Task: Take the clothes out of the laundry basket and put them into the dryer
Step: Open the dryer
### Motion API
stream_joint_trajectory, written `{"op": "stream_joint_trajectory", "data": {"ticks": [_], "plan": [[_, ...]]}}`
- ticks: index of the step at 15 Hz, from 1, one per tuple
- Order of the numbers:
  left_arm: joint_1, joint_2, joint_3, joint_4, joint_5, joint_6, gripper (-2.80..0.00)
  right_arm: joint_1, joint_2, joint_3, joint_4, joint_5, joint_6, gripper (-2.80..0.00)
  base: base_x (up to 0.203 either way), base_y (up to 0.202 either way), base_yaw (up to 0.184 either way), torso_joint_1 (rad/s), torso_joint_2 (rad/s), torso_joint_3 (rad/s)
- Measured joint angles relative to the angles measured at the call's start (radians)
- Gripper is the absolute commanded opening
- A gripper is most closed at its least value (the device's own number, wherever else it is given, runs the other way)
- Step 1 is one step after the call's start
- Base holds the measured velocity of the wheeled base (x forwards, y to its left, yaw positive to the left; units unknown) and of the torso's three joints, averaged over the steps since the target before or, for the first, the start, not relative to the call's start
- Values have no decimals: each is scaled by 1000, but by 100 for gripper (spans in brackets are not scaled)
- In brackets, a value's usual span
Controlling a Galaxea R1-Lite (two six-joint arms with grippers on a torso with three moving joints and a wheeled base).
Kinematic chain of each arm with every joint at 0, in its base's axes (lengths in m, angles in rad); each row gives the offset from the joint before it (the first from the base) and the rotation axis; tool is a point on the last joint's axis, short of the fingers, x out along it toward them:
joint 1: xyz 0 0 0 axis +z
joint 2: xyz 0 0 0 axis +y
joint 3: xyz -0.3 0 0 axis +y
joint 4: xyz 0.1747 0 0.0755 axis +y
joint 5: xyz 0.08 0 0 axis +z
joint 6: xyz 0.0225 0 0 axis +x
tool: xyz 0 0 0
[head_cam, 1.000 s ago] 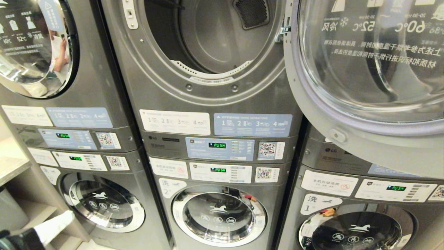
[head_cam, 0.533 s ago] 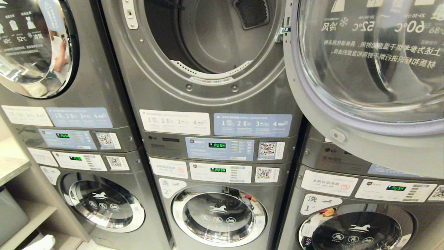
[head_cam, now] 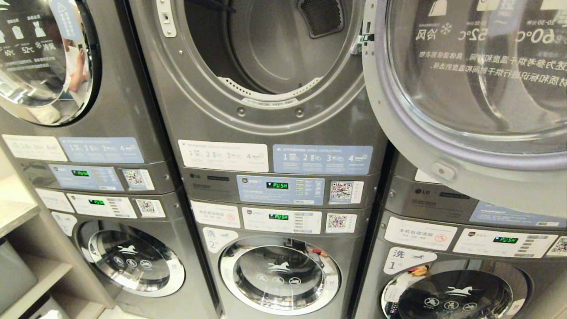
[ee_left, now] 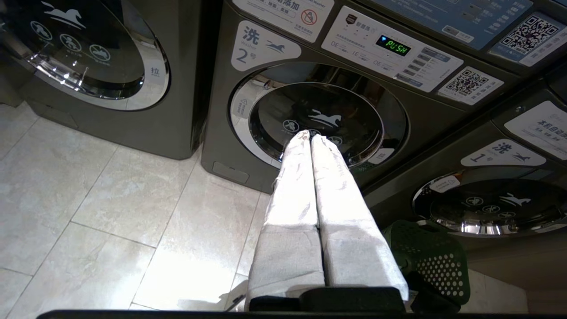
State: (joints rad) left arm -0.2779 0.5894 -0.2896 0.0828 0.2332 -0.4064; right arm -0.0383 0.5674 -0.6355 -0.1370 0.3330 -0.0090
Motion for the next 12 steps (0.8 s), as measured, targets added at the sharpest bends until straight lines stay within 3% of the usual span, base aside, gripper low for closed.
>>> {"op": "stream_joint_trajectory", "data": {"ticks": [7, 12], "plan": [[16, -77, 24, 40, 13, 1, -280, 1, 136, -1, -122, -215, -38, -280, 0, 0, 0, 0, 0, 0], [29, -99, 36, 41, 20, 2, -280, 1, 206, 15, -150, -258, -54, -280, 0, 0, 0, 0, 0, 0]]}}
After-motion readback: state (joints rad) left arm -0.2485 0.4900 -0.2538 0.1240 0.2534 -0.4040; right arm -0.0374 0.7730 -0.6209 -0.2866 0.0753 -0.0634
